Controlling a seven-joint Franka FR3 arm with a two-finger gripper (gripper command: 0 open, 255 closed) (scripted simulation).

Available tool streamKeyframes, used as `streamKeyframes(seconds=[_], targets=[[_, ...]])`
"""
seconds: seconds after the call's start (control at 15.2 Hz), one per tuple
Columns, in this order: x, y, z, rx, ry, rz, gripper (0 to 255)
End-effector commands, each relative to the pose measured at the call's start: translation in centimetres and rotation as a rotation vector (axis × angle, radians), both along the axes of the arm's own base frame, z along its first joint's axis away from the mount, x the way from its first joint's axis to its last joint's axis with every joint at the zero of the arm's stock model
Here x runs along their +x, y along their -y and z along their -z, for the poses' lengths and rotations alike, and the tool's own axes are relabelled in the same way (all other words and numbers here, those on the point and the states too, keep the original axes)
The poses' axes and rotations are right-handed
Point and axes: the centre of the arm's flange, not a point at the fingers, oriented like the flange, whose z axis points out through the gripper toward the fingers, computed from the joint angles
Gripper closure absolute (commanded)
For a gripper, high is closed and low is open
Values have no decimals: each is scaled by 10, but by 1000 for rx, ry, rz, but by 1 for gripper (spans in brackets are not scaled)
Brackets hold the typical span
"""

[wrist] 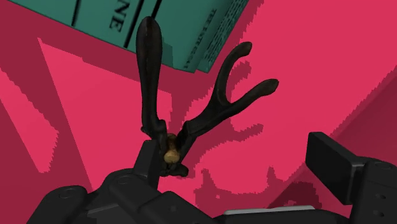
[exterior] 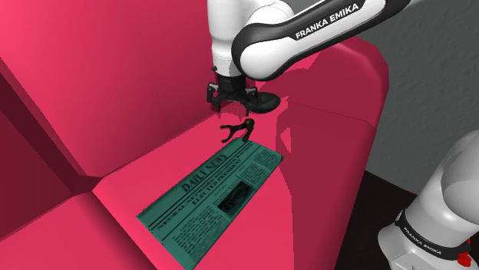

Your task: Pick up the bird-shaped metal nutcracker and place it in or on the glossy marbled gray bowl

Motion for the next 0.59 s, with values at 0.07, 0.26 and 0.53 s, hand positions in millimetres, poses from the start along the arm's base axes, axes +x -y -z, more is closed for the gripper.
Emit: streamKeyframes(seconds=[0.07, 0.26, 0.53], targets=[[3, 2, 15, -1, 2, 3, 0], [4, 3, 18, -1, 2, 3, 0], [4, 3, 18, -1, 2, 3, 0]])
